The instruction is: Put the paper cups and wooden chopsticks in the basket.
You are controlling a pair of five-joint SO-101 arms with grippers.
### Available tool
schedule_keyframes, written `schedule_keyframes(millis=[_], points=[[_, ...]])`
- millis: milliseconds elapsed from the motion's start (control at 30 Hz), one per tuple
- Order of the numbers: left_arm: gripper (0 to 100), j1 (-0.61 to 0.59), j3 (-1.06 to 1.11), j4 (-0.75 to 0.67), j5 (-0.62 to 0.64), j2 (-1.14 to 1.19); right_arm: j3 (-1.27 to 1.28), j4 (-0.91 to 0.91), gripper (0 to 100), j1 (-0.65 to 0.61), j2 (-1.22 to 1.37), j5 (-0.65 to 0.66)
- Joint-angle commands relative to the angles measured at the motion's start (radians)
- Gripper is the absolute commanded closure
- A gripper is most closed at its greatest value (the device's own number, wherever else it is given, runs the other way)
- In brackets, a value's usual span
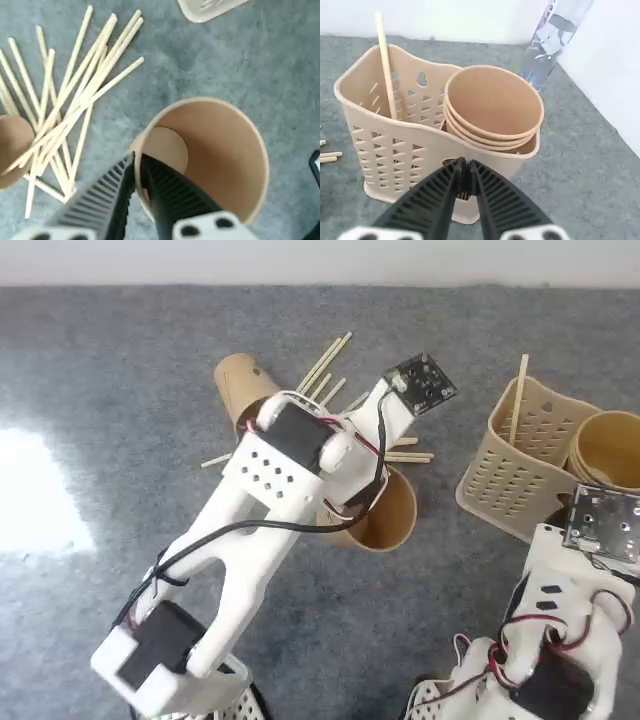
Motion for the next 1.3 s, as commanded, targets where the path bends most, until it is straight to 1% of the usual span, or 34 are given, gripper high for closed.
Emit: schedule_keyframes(millis=[0,100,267,533,633,700,800,867,967,1067,1200,1267], points=[[99,0.009,0.079,-0.126,0.005,-0.029,-0.048,0.005,99.1,-0.004,0.007,0.014],[99,0.009,0.157,-0.215,0.006,-0.029,-0.028,-0.001,99.1,-0.047,0.007,0.009],[99,0.008,0.246,-0.308,0.006,-0.029,-0.028,-0.002,99.1,-0.111,0.007,0.008],[99,-0.002,0.380,-0.433,0.005,-0.028,-0.026,-0.002,99.1,-0.131,0.007,0.008],[99,-0.055,0.400,-0.466,0.005,-0.028,-0.025,-0.002,99.1,-0.131,0.007,0.008],[96,-0.106,0.401,-0.474,0.002,-0.028,-0.025,-0.002,99.1,-0.131,0.007,0.008],[90,-0.172,0.401,-0.476,0.000,-0.031,-0.025,-0.002,99.1,-0.134,0.007,0.008],[86,-0.209,0.397,-0.474,-0.002,-0.037,-0.025,-0.004,99.1,-0.165,0.007,0.008],[82,-0.238,0.378,-0.473,-0.002,-0.038,-0.017,-0.002,99.1,-0.209,0.007,0.008],[79,-0.241,0.351,-0.466,-0.003,-0.038,-0.002,-0.013,99.1,-0.251,0.010,0.008],[76,-0.221,0.202,-0.350,-0.002,-0.038,0.069,-0.084,99.1,-0.282,0.015,0.008],[75,-0.210,0.061,-0.235,-0.002,-0.038,0.091,-0.130,99.1,-0.308,0.018,0.008]])
